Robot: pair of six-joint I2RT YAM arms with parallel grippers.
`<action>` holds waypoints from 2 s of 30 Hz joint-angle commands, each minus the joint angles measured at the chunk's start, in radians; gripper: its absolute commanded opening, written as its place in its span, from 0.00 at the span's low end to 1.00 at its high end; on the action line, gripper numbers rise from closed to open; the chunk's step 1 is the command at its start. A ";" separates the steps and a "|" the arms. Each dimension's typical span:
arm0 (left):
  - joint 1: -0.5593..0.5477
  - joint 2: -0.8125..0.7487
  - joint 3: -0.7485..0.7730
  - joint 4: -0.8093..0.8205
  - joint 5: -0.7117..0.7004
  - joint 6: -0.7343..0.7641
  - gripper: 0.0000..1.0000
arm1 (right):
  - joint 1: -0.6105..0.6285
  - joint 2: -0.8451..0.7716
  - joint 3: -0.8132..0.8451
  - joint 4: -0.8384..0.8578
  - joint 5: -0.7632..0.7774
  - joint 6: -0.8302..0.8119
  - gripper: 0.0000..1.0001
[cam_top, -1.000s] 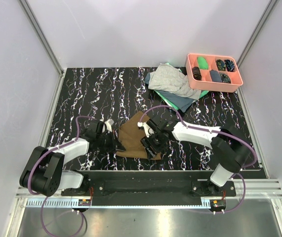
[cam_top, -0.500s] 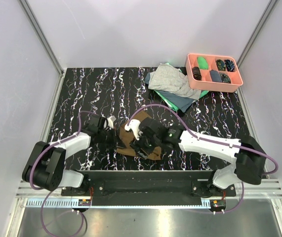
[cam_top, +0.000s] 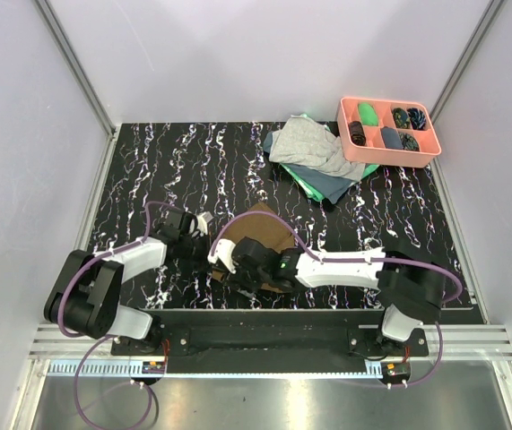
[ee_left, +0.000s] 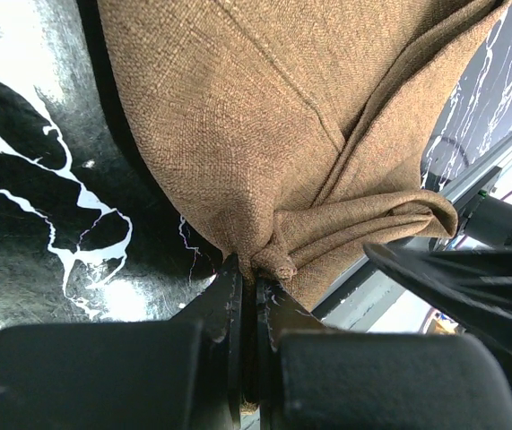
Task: Fold the napkin, place the utensils inside, and roll it up
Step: Roll the napkin with the utensil
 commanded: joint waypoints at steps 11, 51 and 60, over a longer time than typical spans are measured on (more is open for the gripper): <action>0.009 0.017 0.038 -0.024 0.036 0.045 0.00 | 0.006 0.166 0.063 0.008 0.068 -0.051 0.58; 0.028 -0.511 -0.321 0.321 -0.229 -0.084 0.64 | -0.349 0.592 0.500 -0.480 -1.012 0.074 0.18; -0.021 -0.519 -0.387 0.397 -0.258 -0.120 0.58 | -0.393 0.690 0.578 -0.524 -1.064 0.070 0.17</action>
